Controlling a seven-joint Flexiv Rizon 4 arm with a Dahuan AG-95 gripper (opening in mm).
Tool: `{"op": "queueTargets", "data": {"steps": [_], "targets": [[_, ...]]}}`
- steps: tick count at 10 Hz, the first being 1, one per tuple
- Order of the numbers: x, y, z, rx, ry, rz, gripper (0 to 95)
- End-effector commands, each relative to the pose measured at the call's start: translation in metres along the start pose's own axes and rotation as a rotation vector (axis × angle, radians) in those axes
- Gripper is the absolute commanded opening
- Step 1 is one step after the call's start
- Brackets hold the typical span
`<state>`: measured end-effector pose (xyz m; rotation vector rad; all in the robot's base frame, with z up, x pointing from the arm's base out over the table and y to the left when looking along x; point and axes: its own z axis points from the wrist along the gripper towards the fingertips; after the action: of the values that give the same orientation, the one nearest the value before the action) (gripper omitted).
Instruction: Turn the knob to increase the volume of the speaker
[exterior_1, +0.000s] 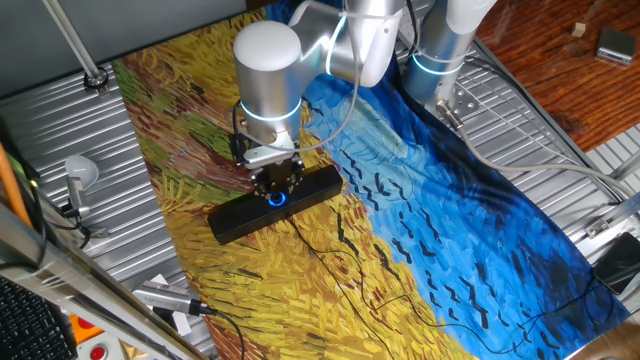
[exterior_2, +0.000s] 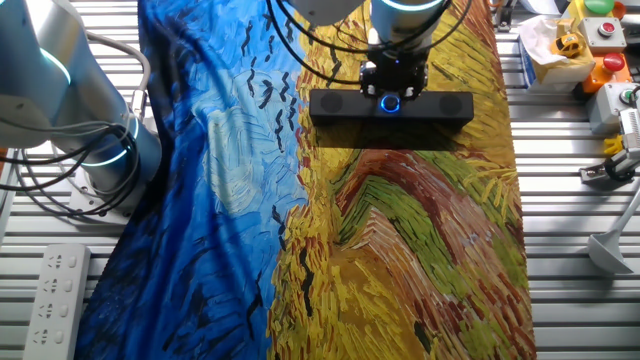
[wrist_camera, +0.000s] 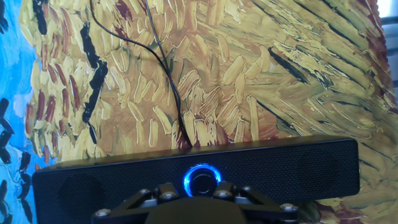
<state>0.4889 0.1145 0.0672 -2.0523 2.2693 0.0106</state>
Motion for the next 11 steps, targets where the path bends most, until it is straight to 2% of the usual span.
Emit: {"op": "queueTargets", "data": {"steps": [1,7,9,11], "targets": [[0.0002,0.0001,0.0006,0.0,-0.005,0.001,38.0],[-0.0004,0.0001,0.0047,0.0,-0.034,0.029,38.0],[-0.0004,0.0001,0.0047,0.005,-0.032,0.078,0.0],[-0.0005,0.0001,0.0059,0.018,-0.039,0.106,0.0]]}}
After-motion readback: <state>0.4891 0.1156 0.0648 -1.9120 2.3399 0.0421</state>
